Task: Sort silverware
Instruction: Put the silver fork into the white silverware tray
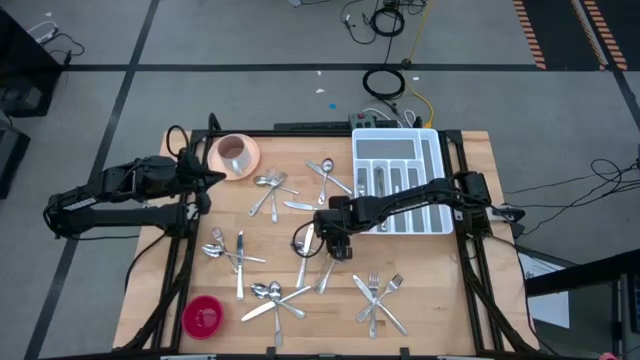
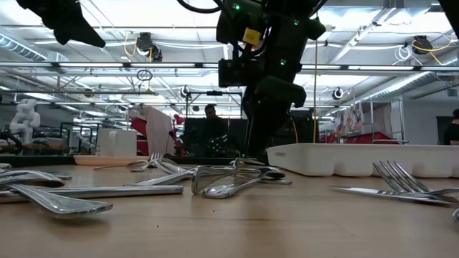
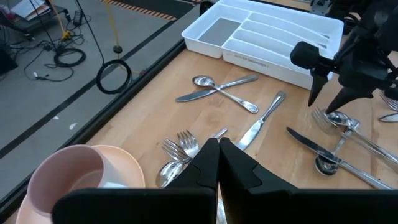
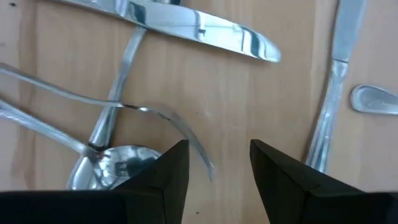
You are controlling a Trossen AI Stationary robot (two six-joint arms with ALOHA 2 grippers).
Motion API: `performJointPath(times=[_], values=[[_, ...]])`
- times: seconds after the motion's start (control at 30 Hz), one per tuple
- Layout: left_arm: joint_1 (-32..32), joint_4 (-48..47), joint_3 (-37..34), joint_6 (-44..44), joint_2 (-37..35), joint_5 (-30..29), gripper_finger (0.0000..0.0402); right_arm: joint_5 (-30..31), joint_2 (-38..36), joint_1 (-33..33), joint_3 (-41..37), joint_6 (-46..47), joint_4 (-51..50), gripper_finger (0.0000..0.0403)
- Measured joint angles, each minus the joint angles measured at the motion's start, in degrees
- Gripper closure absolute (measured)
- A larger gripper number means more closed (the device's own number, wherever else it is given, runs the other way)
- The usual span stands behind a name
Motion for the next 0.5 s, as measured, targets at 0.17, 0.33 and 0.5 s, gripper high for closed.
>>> performJointPath(times=[0.17,0.33,0.5], values=[[0.0,0.0,0.0,0.0,0.0,-0.3,0.0395,0.1,0.0,0.1,0.0,-1.7,0.0,0.0239],[0.0,0.0,0.0,0.0,0.0,-0.4,0.0395,0.0,0.8,0.1,-0.2,-2.1,0.1,0.0239],[0.0,-0.1,0.0,0.0,0.0,-0.4,0.0395,-0.1,2.5,0.1,-0.2,-2.7,1.1,0.0239]])
